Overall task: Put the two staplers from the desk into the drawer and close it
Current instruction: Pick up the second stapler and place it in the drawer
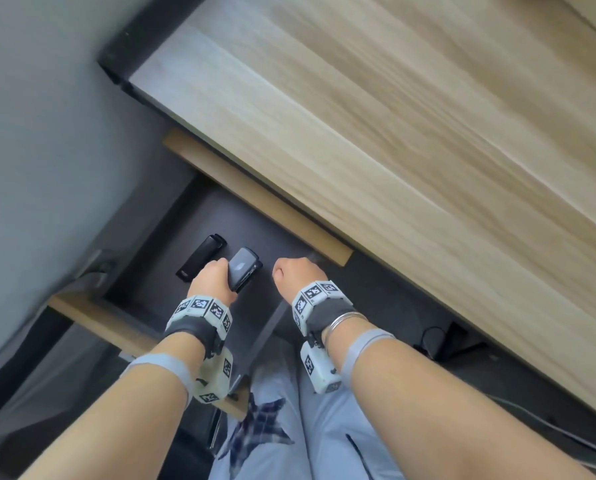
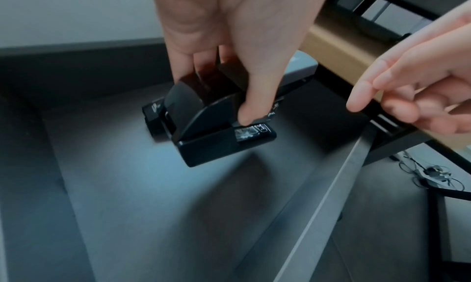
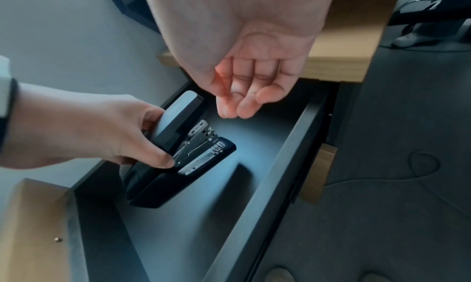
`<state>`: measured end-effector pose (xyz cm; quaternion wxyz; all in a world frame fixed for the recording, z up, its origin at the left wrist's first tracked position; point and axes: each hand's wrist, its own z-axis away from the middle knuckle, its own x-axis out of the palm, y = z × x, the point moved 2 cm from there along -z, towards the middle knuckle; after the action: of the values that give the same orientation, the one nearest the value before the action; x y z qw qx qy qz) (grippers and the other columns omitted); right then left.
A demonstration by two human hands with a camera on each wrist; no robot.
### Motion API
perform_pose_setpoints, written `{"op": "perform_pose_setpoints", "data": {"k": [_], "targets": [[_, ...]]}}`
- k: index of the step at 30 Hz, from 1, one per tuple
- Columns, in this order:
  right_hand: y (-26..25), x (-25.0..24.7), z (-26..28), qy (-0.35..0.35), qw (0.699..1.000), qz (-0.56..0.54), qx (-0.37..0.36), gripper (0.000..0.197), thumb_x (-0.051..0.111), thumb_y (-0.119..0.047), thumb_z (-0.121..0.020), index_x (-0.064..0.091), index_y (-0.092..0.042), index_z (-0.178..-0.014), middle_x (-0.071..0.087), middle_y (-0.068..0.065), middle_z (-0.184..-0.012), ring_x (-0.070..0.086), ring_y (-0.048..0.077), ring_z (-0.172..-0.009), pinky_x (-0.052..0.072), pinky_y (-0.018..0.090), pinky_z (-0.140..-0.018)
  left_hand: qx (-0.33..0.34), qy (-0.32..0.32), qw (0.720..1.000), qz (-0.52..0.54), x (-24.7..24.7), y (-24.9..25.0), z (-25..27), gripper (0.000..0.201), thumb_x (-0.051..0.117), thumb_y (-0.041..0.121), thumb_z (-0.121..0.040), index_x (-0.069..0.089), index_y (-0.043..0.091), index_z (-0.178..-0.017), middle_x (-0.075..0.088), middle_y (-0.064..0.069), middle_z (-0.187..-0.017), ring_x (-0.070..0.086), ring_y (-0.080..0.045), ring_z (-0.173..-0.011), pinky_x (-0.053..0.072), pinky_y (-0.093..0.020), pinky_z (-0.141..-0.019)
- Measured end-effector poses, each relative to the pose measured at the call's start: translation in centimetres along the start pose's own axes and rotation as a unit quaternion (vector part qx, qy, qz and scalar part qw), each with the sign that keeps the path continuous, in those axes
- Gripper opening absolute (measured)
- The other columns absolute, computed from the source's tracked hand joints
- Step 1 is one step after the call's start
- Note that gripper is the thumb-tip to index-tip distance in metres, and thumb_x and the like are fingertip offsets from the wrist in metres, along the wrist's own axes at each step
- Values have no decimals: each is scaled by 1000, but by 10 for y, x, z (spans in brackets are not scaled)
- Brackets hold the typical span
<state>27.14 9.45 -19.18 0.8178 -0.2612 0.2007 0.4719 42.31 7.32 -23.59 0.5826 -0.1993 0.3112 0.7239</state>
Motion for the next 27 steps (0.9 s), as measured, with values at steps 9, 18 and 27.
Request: {"op": "perform_pose_setpoints", "data": {"k": [9,18,27], "targets": [[8,19,-30,-36,999,-3,19,33,32,-10,-99,62,-13,-113,63,12,-98,52,30,-80,42,31,-70,0,-12,1000,1,33,-2,-39,38,71,7,-73,47,3,-102,54,-18,-113,59,-38,-103,48,-40,-84],[4,19,-38,-39,999,-10,19,34,32,-7,-98,63,-10,-112,66,13,-99,56,30,-79,45,29,-69,-15,-33,999,-4,46,-10,-46,51,71,8,-74,47,6,-118,56,-16,-119,57,-36,-110,49,-39,-87],[-7,6,-18,-24,1000,7,15,34,32,-8,-98,63,-8,-113,59,11,-92,53,29,-78,41,29,-67,-48,-76,995,-32,22,-26,-30,60,70,24,-81,44,6,-133,50,-15,-134,51,-32,-123,44,-41,-100]]}}
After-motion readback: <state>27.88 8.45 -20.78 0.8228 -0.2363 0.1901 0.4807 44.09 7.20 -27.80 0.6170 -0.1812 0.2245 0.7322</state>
